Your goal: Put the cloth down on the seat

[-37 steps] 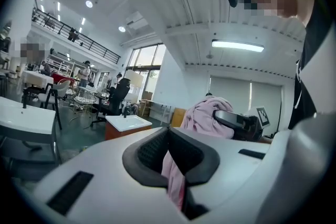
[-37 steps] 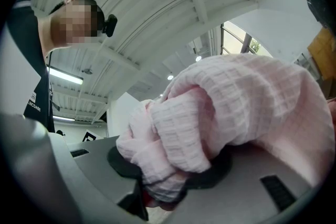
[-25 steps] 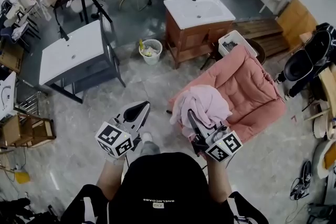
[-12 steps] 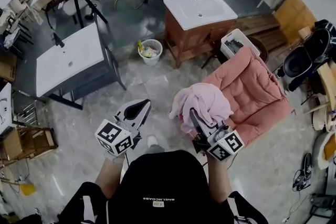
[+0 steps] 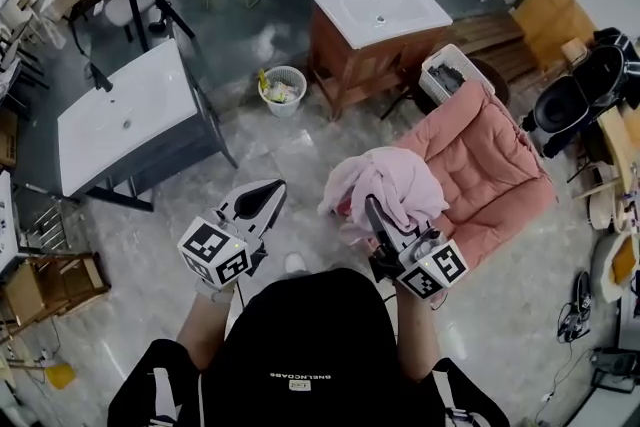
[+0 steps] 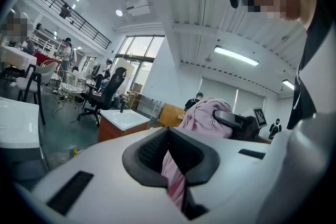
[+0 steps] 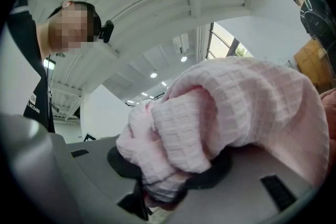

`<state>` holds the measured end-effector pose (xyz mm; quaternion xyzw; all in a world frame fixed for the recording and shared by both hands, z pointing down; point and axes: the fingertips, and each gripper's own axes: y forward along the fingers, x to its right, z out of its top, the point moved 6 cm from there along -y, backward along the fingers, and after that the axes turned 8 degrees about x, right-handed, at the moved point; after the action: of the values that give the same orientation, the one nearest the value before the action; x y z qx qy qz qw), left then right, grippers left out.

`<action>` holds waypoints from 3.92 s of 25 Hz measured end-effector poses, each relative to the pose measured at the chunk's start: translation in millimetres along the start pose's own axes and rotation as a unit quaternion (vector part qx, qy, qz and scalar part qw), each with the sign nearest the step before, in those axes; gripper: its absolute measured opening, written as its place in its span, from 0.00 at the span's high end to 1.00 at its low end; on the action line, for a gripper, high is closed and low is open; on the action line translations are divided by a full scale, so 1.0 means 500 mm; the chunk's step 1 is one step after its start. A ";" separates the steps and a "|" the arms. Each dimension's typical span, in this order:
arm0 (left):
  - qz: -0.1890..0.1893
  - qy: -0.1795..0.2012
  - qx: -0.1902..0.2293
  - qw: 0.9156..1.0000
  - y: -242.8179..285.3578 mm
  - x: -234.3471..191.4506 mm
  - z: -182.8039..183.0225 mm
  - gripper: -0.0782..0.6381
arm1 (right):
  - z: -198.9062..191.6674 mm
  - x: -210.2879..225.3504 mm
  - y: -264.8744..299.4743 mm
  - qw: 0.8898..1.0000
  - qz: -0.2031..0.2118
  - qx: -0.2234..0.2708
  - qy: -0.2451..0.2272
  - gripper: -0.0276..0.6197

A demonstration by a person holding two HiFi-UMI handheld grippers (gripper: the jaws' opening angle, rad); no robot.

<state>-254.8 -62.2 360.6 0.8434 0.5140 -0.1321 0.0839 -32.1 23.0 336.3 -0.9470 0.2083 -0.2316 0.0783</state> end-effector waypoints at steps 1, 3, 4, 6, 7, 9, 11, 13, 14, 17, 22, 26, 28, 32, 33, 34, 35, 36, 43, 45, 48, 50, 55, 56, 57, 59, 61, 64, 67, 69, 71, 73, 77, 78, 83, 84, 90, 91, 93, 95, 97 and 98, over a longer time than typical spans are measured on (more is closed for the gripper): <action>-0.003 0.000 -0.001 1.000 -0.003 -0.008 -0.002 0.87 | -0.004 -0.003 0.003 1.000 -0.003 0.000 -0.001 0.64; -0.009 0.000 -0.002 1.000 -0.004 -0.019 -0.007 0.87 | -0.009 -0.005 0.007 1.000 -0.010 0.001 -0.003 0.64; -0.013 -0.001 -0.003 1.000 -0.001 -0.023 -0.009 0.87 | -0.010 -0.004 0.008 1.000 -0.014 0.001 -0.004 0.64; -0.022 -0.004 -0.004 1.000 0.007 -0.027 -0.012 0.87 | -0.009 -0.002 0.007 1.000 -0.022 0.003 -0.006 0.64; -0.027 -0.004 -0.005 1.000 0.012 -0.027 -0.012 0.87 | -0.007 -0.001 0.006 1.000 -0.026 0.004 -0.007 0.64; -0.036 -0.005 -0.008 0.999 0.023 -0.026 -0.013 0.87 | -0.001 0.004 0.003 0.999 -0.034 0.007 -0.008 0.64; -0.046 -0.006 -0.013 0.999 0.032 -0.028 -0.018 0.87 | 0.002 0.007 -0.002 0.999 -0.044 0.011 -0.010 0.64; -0.056 -0.008 -0.020 0.998 0.039 -0.032 -0.026 0.87 | 0.000 0.012 -0.010 0.998 -0.057 0.015 -0.014 0.64; -0.061 -0.008 -0.023 0.998 0.044 -0.034 -0.030 0.87 | 0.000 0.017 -0.015 0.998 -0.065 0.018 -0.015 0.64; -0.068 -0.007 -0.028 0.997 0.076 -0.024 -0.041 0.87 | 0.013 0.050 -0.044 0.996 -0.090 0.025 -0.017 0.64; -0.087 -0.007 -0.045 0.995 0.165 0.010 -0.054 0.87 | 0.053 0.123 -0.104 0.992 -0.124 0.025 -0.025 0.64; -0.102 -0.003 -0.058 0.993 0.234 0.032 -0.069 0.87 | 0.070 0.183 -0.141 0.988 -0.152 0.023 -0.026 0.64; -0.101 0.000 -0.059 0.993 0.270 0.039 -0.076 0.87 | 0.076 0.219 -0.156 0.986 -0.163 0.019 -0.023 0.64; -0.100 0.000 -0.072 0.992 0.346 0.051 -0.092 0.87 | 0.085 0.293 -0.181 0.984 -0.178 0.006 -0.013 0.64; -0.101 0.000 -0.076 0.992 0.360 0.053 -0.098 0.87 | 0.083 0.309 -0.187 0.983 -0.181 0.002 -0.009 0.64; -0.101 0.001 -0.080 0.992 0.372 0.054 -0.104 0.87 | 0.081 0.325 -0.192 0.983 -0.184 -0.001 -0.005 0.64; -0.100 0.001 -0.083 0.991 0.384 0.054 -0.110 0.87 | 0.077 0.342 -0.196 0.983 -0.186 -0.004 -0.001 0.64; -0.099 0.001 -0.087 0.991 0.395 0.054 -0.116 0.87 | 0.074 0.359 -0.200 0.982 -0.188 -0.008 0.002 0.64; -0.081 0.000 -0.105 0.991 0.483 0.049 -0.141 0.87 | 0.057 0.479 -0.204 0.981 -0.187 -0.046 0.020 0.64; -0.077 0.002 -0.111 0.991 0.501 0.045 -0.151 0.87 | 0.044 0.506 -0.202 0.981 -0.183 -0.060 0.023 0.64; -0.068 0.003 -0.119 0.991 0.522 0.042 -0.166 0.87 | 0.019 0.547 -0.204 0.980 -0.179 -0.086 0.029 0.64; -0.062 0.003 -0.123 0.990 0.533 0.043 -0.174 0.87 | 0.002 0.572 -0.208 0.978 -0.178 -0.106 0.034 0.64; -0.042 0.006 -0.137 0.990 0.559 0.043 -0.189 0.87 | -0.033 0.636 -0.207 0.974 -0.174 -0.135 0.057 0.64; -0.039 0.005 -0.138 0.990 0.564 0.043 -0.190 0.87 | -0.038 0.649 -0.207 0.973 -0.174 -0.139 0.062 0.64; -0.035 0.005 -0.139 0.990 0.569 0.043 -0.191 0.87 | -0.043 0.662 -0.208 0.972 -0.175 -0.143 0.066 0.64; -0.028 0.006 -0.141 0.990 0.575 0.044 -0.195 0.87 | -0.058 0.688 -0.211 0.969 -0.178 -0.152 0.075 0.64; -0.020 0.007 -0.144 0.989 0.578 0.044 -0.201 0.87 | -0.077 0.710 -0.217 0.966 -0.182 -0.163 0.080 0.64; -0.007 0.009 -0.148 0.989 0.586 0.042 -0.208 0.87 | -0.102 0.743 -0.222 0.962 -0.188 -0.178 0.090 0.64; 0.005 0.007 -0.153 0.988 0.604 0.038 -0.216 0.86 | -0.129 0.785 -0.227 0.956 -0.194 -0.196 0.100 0.64; 0.014 0.005 -0.157 0.988 0.616 0.035 -0.225 0.85 | -0.149 0.811 -0.233 0.952 -0.198 -0.210 0.106 0.64; 0.023 -0.001 -0.160 0.987 0.624 0.035 -0.236 0.83 | -0.169 0.833 -0.242 0.946 -0.203 -0.226 0.110 0.64; 0.032 -0.005 -0.161 0.986 0.632 0.037 -0.245 0.82 | -0.186 0.855 -0.249 0.942 -0.207 -0.239 0.113 0.64; 0.043 -0.011 -0.165 0.985 0.647 0.043 -0.266 0.80 | -0.216 0.901 -0.258 0.935 -0.210 -0.258 0.121 0.64; 0.046 -0.012 -0.168 0.985 0.650 0.044 -0.273 0.80 | -0.225 0.911 -0.260 0.934 -0.210 -0.262 0.124 0.64; 0.063 -0.018 -0.180 0.981 0.661 0.043 -0.293 0.79 | -0.273 0.964 -0.265 0.925 -0.215 -0.283 0.134 0.64; 0.066 -0.019 -0.181 0.981 0.663 0.043 -0.296 0.79 | -0.284 0.974 -0.267 0.923 -0.216 -0.289 0.136 0.64; 0.082 -0.025 -0.187 0.979 0.680 0.047 -0.315 0.78 | -0.342 1.034 -0.284 0.907 -0.226 -0.323 0.146 0.64; 0.083 -0.026 -0.188 0.978 0.681 0.048 -0.318 0.78 | -0.350 1.043 -0.287 0.904 -0.229 -0.328 0.148 0.64; 0.087 -0.030 -0.191 0.977 0.683 0.049 -0.325 0.77 | -0.368 1.063 -0.293 0.899 -0.234 -0.339 0.151 0.64; 0.093 -0.033 -0.194 0.976 0.683 0.050 -0.331 0.77 | -0.387 1.083 -0.301 0.892 -0.240 -0.349 0.157 0.64; 0.100 -0.036 -0.196 0.975 0.683 0.051 -0.338 0.76 | -0.407 1.105 -0.311 0.886 -0.246 -0.357 0.166 0.64; 0.103 -0.038 -0.197 0.974 0.683 0.051 -0.341 0.76 | -0.417 1.116 -0.316 0.882 -0.250 -0.361 0.169 0.64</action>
<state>83.5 -149.6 516.7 0.8528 0.4371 -0.0504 0.2812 375.9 -86.1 785.0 -0.8767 0.0441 -0.3087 -0.3663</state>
